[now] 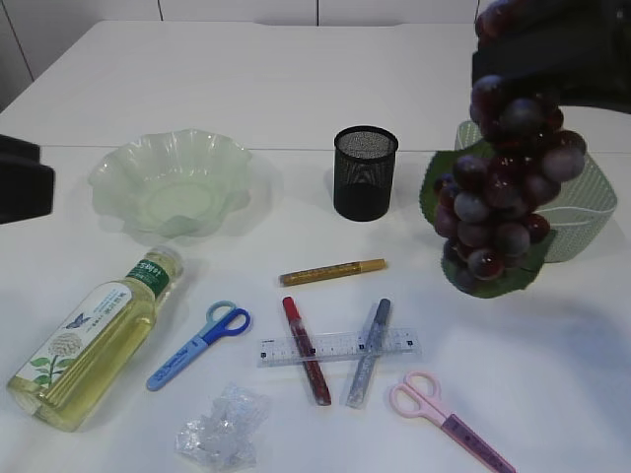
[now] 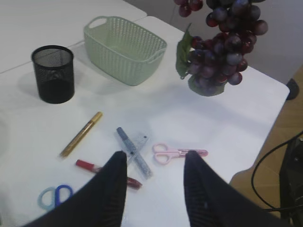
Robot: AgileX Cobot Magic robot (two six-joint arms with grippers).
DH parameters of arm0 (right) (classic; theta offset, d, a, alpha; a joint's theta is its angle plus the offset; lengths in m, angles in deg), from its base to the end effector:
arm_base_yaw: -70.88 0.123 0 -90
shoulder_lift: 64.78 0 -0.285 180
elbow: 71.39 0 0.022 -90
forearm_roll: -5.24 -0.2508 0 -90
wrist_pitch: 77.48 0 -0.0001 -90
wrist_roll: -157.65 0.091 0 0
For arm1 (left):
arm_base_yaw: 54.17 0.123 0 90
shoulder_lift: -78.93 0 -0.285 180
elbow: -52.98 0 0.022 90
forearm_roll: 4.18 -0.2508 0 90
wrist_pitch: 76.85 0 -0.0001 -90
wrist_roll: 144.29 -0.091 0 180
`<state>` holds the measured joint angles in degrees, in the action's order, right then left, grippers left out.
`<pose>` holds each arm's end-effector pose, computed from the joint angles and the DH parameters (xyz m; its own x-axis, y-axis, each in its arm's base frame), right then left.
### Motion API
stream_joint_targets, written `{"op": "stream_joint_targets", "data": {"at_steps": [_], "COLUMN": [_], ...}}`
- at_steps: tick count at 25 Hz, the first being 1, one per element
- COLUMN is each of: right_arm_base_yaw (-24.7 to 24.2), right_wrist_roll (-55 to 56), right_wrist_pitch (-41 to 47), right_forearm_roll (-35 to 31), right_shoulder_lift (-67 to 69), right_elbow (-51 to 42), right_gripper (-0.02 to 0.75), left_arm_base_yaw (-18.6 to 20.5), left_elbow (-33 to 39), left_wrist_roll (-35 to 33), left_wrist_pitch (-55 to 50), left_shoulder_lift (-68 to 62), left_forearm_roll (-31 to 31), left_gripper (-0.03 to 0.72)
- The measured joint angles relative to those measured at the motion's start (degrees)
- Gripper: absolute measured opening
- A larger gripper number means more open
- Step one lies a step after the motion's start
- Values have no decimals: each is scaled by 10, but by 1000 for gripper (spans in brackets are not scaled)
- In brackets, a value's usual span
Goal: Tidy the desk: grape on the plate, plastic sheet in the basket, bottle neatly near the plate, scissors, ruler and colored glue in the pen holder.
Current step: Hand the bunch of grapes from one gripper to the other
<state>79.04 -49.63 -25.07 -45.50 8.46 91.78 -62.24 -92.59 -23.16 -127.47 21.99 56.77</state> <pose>0.2138 0.0871 0.3718 -0.7164 0.0283 -0.6971 -0.4695 0.7196 0.5117 0.1425 -0.0824 0.3423 -0.3989 0.1868 -0.8978 0.7523 0.6264 -0.2040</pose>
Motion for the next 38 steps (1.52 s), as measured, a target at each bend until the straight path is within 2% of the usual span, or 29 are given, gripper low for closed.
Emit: {"op": "stream_joint_targets", "data": {"at_steps": [7, 13, 16, 18, 22, 24, 33, 38], "right_arm_base_yaw": [0, 0, 0, 0, 0, 0, 0, 0], "right_wrist_roll": [-113, -125, -125, -125, -125, -125, -138, -142], "right_wrist_pitch": [46, 73, 79, 83, 96, 103, 114, 114], "right_forearm_roll": [-177, -256, -278, -292, -308, -313, -324, -344], "right_shoulder_lift": [0, 0, 0, 0, 11, 20, 57, 64], "right_elbow": [0, 0, 0, 0, 0, 0, 0, 0], "right_gripper": [263, 262, 262, 262, 262, 262, 262, 262], "left_arm_base_yaw": [0, 0, 0, 0, -5, -18, -133, -176], "left_elbow": [0, 0, 0, 0, 0, 0, -21, -53], "left_wrist_roll": [-177, -312, -362, -379, -390, -399, -475, -487], "left_wrist_pitch": [-45, -80, -127, -146, -152, -152, -73, -20], "left_shoulder_lift": [-117, -211, -252, -270, -283, -283, -283, -299], "left_forearm_roll": [144, 252, 316, 344, 361, 365, 395, 399], "left_gripper": [298, 307, 358, 429, 575, 611, 632, 632]}}
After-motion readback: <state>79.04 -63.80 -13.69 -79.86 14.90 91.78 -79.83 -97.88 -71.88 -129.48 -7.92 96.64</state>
